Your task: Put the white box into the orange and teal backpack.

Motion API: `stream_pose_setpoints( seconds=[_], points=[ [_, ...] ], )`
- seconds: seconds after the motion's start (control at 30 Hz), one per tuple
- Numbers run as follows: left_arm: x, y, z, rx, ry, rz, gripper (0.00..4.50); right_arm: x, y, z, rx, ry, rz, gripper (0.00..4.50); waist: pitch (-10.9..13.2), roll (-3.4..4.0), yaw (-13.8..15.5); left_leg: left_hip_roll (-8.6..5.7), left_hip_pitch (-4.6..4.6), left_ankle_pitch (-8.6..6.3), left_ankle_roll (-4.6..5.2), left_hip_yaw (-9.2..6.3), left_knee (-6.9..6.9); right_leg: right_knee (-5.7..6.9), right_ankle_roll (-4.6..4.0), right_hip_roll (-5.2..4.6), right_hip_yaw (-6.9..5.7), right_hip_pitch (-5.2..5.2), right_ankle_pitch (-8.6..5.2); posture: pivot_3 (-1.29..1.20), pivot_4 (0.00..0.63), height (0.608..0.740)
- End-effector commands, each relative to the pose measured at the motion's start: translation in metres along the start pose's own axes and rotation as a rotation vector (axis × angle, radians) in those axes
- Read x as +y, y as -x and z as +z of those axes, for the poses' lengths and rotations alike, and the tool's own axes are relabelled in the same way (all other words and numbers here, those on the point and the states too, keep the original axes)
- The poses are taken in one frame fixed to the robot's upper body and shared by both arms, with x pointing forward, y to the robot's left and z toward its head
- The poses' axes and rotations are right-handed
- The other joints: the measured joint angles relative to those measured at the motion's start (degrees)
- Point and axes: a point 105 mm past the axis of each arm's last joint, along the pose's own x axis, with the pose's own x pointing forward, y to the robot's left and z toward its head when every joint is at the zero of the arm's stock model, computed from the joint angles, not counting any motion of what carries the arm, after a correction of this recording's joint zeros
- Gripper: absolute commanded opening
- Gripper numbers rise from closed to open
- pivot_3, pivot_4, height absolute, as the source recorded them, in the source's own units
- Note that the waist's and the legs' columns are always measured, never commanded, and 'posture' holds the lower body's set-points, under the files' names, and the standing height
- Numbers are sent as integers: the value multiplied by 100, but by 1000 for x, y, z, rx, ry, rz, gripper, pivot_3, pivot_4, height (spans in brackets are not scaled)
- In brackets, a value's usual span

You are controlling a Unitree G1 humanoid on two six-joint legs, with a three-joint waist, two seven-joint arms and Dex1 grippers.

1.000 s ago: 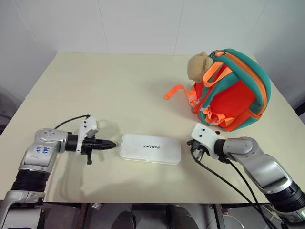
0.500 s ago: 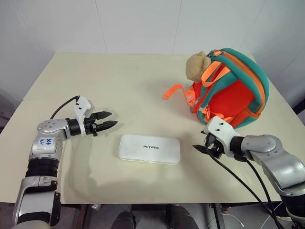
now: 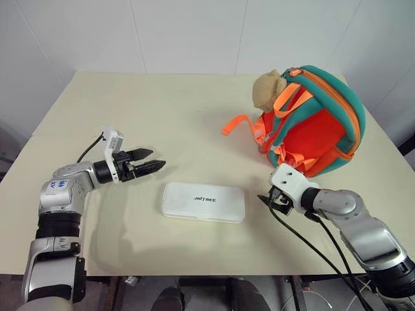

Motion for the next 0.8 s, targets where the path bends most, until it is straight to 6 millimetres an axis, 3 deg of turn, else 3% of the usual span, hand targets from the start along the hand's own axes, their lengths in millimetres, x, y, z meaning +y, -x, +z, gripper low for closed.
stream_pose_setpoints(
  seconds=[0.03, 0.2, 0.57, 0.73, 0.8],
  points=[
    [-2, 8, -13, 129, 30, 27, 4483, 4, 1, 14, -68, 19, 14, 4500, 0, 0, -5, 1, 1, 0, 0, 0, -2, 0, 0, 2, 1, 0, 0, 0, 150, 740],
    [-8, 11, -16, 109, 97, -6, 4483, 7, -1, 17, -90, 6, 31, 4500, 0, 0, 27, 0, 1, 0, -1, -1, 2, -9, -1, 0, 0, 1, -1, 0, 150, 740],
    [-33, 7, -39, 205, 445, -126, 4483, 8, -6, 20, -106, 18, 44, 4500, 0, 1, 15, -1, 3, 2, -4, -3, 1, -15, -2, -2, -1, 2, -1, 0, 150, 740],
    [-35, 7, -48, 218, 473, -151, 4483, 11, -7, 22, -113, 20, 49, 4500, 0, 1, 15, -2, 3, 2, -4, -3, 1, -19, -2, -2, 0, 2, -1, 0, 150, 740],
    [-40, 5, -43, 187, 488, -199, 4483, 13, -8, 23, -119, 20, 54, 4500, 0, 1, 16, -2, 5, 3, -5, -2, 1, -18, -3, -3, 0, 2, -1, 0, 150, 740]
  ],
)
